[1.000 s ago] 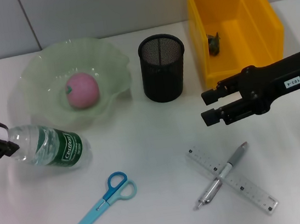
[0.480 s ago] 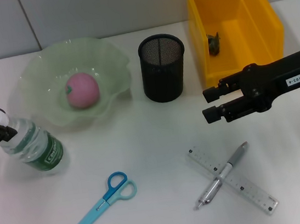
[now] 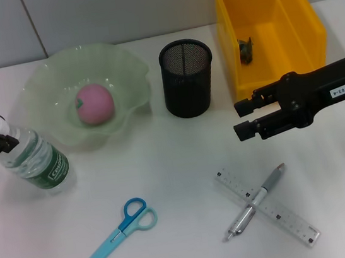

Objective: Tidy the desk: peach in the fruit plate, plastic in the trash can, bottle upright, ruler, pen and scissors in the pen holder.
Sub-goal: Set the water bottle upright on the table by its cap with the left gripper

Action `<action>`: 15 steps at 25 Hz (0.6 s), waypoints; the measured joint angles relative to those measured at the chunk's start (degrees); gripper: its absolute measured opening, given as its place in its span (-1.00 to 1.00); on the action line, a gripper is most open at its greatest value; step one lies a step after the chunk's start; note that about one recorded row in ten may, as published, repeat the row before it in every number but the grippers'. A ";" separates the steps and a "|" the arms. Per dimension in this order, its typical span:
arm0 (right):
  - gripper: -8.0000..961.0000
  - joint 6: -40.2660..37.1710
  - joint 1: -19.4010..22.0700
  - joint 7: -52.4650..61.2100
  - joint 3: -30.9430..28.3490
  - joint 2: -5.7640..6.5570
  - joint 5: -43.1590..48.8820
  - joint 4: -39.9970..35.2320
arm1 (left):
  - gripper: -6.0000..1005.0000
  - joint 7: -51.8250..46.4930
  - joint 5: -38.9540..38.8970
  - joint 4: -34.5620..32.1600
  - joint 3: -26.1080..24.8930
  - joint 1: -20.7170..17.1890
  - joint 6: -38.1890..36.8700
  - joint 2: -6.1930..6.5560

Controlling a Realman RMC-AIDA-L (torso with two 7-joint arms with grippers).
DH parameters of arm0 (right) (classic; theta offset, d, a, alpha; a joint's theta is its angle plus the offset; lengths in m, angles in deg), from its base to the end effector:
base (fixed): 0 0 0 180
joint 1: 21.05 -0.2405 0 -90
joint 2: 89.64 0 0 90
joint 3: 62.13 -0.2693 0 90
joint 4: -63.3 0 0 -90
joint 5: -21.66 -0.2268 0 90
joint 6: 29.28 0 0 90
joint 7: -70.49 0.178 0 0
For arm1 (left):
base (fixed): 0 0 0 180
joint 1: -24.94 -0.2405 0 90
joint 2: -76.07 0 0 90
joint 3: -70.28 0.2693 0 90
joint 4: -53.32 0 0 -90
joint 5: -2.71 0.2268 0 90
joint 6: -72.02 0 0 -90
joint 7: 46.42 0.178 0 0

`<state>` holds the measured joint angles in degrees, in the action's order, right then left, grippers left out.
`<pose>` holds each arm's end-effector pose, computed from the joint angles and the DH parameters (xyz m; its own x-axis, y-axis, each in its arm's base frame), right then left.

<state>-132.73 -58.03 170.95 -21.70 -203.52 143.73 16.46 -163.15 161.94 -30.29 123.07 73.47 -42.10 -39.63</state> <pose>0.2300 0.3717 0.0164 0.8147 -0.4730 -0.3354 -0.4862 -0.8724 0.0494 -0.1641 0.4021 0.0837 0.8519 0.3682 -0.3724 0.2304 -0.9021 -0.3648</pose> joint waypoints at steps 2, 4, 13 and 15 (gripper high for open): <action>0.38 0.00 -0.05 0.00 0.00 0.00 0.00 0.00 | -0.13 -0.05 0.09 0.04 -0.03 0.08 0.01 0.02; 0.38 0.00 -0.08 0.00 0.01 0.00 0.00 0.00 | -0.13 -0.13 0.36 0.18 -0.04 0.19 0.01 0.06; 0.38 0.00 -0.04 0.01 0.01 -0.02 0.00 0.00 | -0.13 -0.19 4.42 2.82 -0.63 3.25 0.78 -0.26; 0.38 0.00 -0.03 0.00 0.01 -0.03 0.00 0.00 | -0.13 -0.19 4.53 3.02 -0.65 3.52 0.82 -0.29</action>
<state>-132.73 -58.06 170.95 -21.70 -203.55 143.73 16.46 -163.34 166.46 -27.26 122.42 77.00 -41.28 -39.92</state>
